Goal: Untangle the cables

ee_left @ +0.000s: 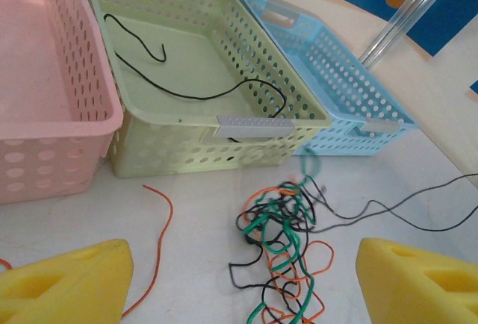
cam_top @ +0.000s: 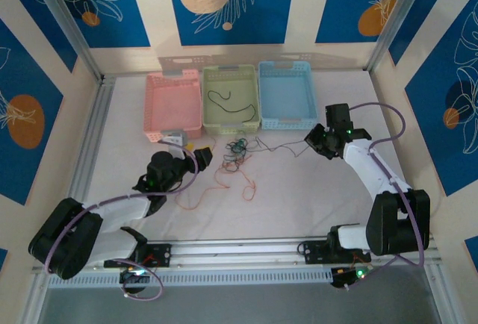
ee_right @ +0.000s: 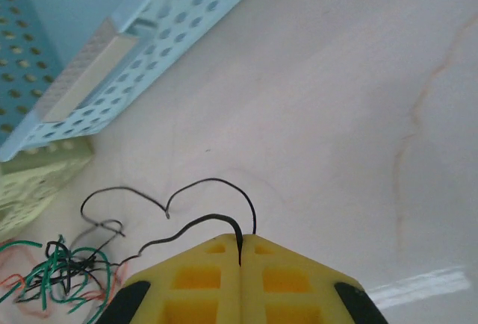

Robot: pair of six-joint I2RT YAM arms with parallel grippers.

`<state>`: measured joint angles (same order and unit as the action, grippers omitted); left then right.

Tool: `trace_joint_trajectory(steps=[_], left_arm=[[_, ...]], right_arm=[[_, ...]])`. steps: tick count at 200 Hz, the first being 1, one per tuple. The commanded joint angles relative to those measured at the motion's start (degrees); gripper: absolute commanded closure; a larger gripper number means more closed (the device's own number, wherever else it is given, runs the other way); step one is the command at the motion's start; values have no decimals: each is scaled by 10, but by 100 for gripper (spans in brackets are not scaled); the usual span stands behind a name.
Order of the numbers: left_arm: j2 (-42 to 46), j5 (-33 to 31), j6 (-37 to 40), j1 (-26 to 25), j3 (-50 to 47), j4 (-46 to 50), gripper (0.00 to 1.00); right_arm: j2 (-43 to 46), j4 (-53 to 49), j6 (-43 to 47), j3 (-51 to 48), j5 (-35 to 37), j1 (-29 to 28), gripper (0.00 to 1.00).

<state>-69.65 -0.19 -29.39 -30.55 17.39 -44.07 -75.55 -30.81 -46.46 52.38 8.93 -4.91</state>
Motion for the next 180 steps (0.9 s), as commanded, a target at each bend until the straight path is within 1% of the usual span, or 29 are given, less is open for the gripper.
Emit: trace_joint_trajectory(steps=[1, 11, 29, 43, 56, 66, 75, 89, 109, 127, 143, 180], left_arm=[[-4, 10, 11, 4, 16, 2, 21], [-2, 8, 11, 4, 16, 2, 21], [9, -8, 9, 4, 9, 6, 21], [13, -9, 9, 4, 6, 4, 21], [5, -2, 10, 5, 11, 3, 21], [0, 2, 11, 4, 15, 7, 21], [-2, 2, 11, 4, 18, 11, 21], [-2, 1, 10, 4, 18, 11, 21], [-1, -1, 9, 4, 17, 11, 21], [-1, 0, 9, 5, 17, 11, 21], [-1, -1, 10, 5, 17, 11, 21], [0, -1, 10, 4, 16, 11, 21]], right_arm=[[-1, -56, 22, 18, 85, 10, 87], [-1, -72, 26, 29, 113, 11, 77], [6, -78, 41, 40, 129, 5, 67], [11, -85, 53, 52, 123, -6, 64], [19, -68, 70, 55, 91, -23, 63], [24, -37, 89, 50, 35, -36, 63], [19, -8, 95, 46, -32, -48, 64], [-10, -11, 80, 61, -76, -69, 65], [-68, -31, 46, 84, -70, -105, 65], [-113, -12, 12, 86, -72, -126, 66], [-158, -4, 4, 102, -77, -145, 66], [-245, 9, -25, 142, -90, -155, 67]])
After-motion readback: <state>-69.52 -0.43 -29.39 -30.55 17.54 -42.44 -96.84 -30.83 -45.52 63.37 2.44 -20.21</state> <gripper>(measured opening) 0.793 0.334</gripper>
